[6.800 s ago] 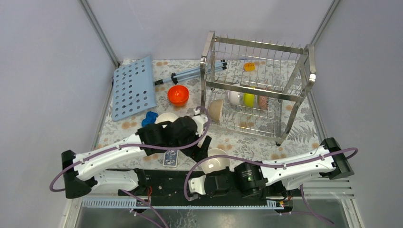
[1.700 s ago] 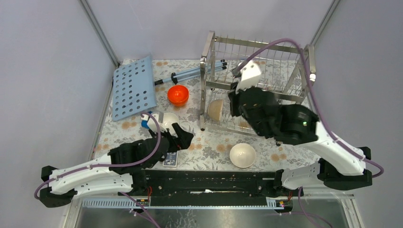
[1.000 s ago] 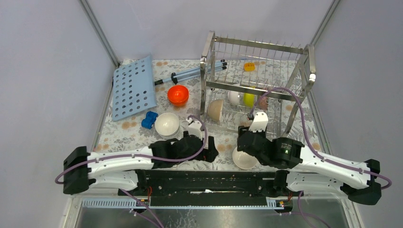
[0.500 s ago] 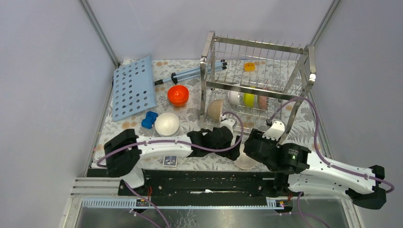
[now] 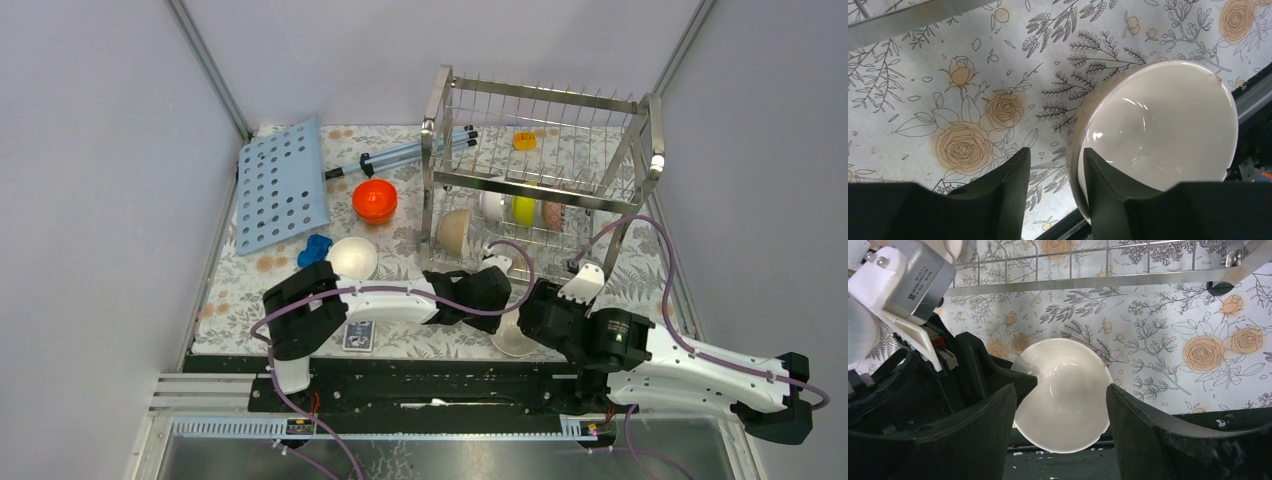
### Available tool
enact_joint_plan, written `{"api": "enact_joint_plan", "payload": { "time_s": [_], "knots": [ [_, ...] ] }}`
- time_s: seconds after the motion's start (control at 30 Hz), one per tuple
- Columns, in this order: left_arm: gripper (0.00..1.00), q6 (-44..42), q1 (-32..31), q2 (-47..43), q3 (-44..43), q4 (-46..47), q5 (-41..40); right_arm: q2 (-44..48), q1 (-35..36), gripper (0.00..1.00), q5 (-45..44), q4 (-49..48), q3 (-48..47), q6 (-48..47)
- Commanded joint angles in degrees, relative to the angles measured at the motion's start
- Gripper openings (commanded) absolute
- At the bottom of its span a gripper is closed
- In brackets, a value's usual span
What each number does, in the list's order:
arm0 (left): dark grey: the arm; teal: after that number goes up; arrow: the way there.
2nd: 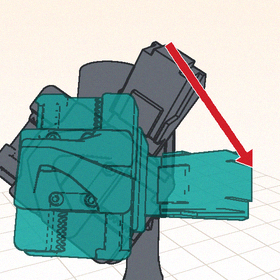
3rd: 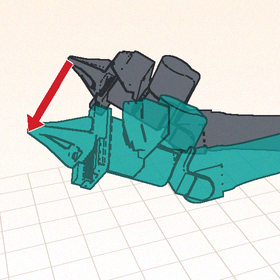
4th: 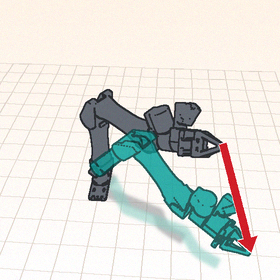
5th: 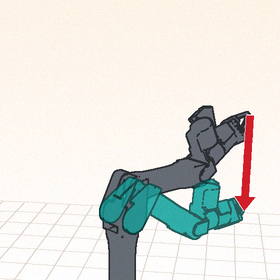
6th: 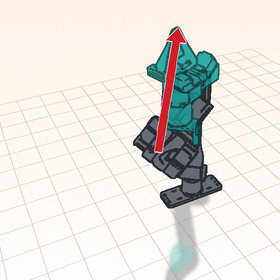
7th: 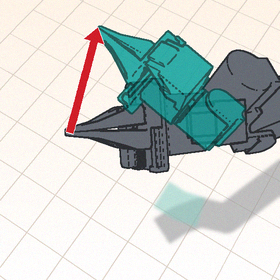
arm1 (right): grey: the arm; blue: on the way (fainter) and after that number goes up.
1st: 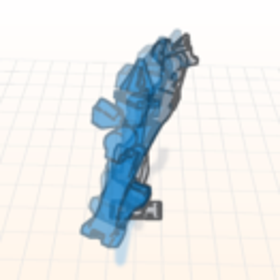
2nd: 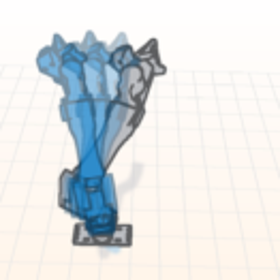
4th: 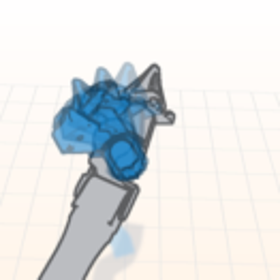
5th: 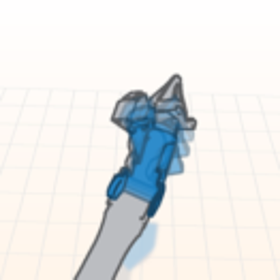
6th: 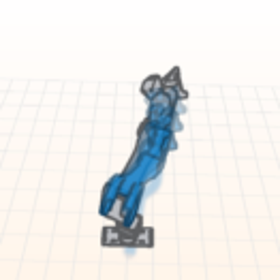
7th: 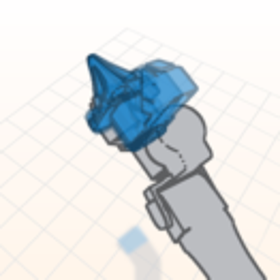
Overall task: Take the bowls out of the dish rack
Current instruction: Pick up the bowl from the center of the board.
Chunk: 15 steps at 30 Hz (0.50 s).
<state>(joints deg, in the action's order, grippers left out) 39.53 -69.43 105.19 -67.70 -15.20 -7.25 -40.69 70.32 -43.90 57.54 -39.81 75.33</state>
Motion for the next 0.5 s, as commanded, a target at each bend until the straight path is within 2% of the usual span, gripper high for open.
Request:
{"api": "enact_joint_plan", "payload": {
  "time_s": [0.0,0.23,0.3,0.47],
  "knots": [
    [0.42,-0.94,0.17,0.87,-2.74,-0.18,-0.12,0.72,-0.27,0.72,-1.5,-0.03,0.04,1.4],
    [0.12,-0.57,0.15,-1.19,-0.57,0.85,0.12,1.9,-0.27,0.77,-0.51,0.37,-1.1,-1.14],
    [0.0,-0.15,0.17,-2.86,0.47,1.12,-0.12,2.49,-0.28,0.78,0.57,-0.56,-1.66,-3.93],
    [0.0,1.46,0.13,-8.3,2.92,0.48,-1.67,1.55,-0.28,0.78,4.62,-3.29,-4.05,-12.64]
  ]
}}
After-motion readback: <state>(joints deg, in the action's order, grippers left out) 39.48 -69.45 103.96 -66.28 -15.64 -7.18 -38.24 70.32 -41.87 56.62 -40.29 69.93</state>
